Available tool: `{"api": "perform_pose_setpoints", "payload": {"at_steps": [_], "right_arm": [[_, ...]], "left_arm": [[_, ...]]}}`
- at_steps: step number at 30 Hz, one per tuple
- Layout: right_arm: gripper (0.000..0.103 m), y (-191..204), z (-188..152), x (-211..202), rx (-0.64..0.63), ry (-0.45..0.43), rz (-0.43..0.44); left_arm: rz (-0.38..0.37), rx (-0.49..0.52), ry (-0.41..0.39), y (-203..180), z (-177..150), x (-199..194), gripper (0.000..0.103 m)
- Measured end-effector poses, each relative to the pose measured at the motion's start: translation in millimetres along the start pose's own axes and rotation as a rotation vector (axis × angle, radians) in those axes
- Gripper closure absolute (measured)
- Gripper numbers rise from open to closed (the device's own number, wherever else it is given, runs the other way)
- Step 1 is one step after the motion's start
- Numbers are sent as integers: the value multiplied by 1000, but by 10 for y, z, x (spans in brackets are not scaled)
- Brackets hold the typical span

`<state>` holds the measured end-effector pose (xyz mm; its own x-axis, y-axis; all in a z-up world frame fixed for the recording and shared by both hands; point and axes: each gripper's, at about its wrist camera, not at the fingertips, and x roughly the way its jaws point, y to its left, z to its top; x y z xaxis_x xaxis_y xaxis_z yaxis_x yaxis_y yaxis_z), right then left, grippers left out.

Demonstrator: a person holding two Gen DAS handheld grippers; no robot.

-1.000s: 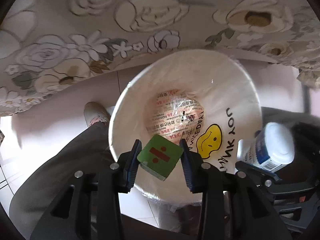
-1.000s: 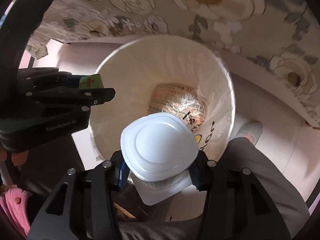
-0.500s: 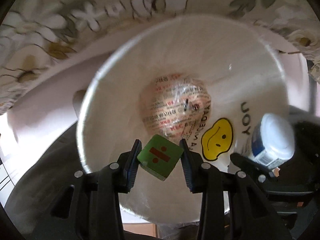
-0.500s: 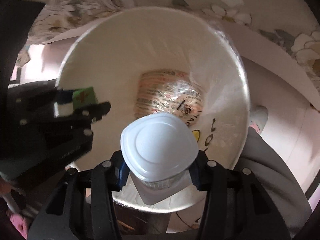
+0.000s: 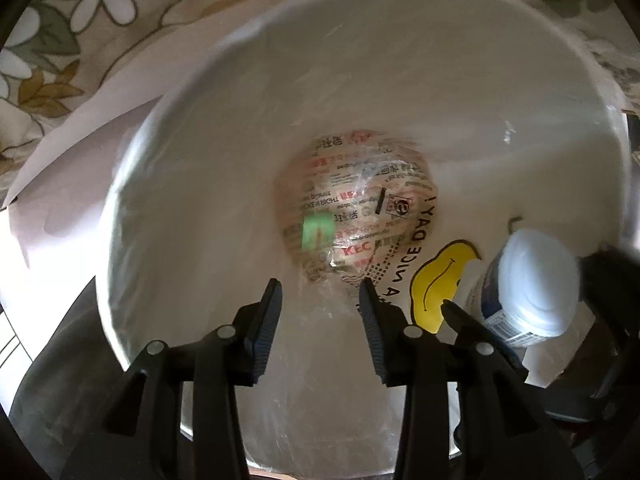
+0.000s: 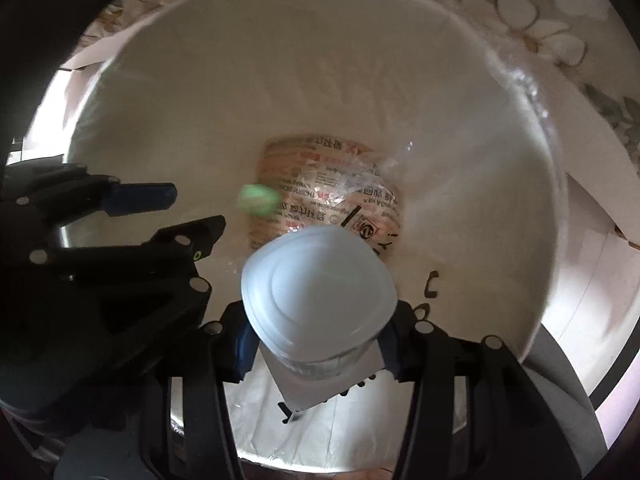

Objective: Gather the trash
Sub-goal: 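Open both tools to drop the cup and cube into the bin, then move both open tools back toward the items on the bed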

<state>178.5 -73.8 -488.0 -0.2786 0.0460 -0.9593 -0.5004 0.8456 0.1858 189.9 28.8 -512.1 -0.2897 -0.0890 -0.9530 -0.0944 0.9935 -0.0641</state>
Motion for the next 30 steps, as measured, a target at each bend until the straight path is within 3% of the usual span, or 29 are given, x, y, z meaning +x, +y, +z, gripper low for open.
{"api": "perform_pose_setpoints", "payload": {"at_steps": [1,6,19,30], "right_arm": [[50,-2,3,17,5,11,3],[39,32,-6,-32,-7,-3,-1],[39,93,-102,-202,-45,-53,-45],[39,58,-459,-813,-54,-129,-61]], "left_arm": [[-3,-7,4,8,9,13,49],[-54,-30,-1,10,-6,-57,37],[-12,-53,-53,109,-130,-302,37],[-42,-112,-147,342,-433,-852,37]]}}
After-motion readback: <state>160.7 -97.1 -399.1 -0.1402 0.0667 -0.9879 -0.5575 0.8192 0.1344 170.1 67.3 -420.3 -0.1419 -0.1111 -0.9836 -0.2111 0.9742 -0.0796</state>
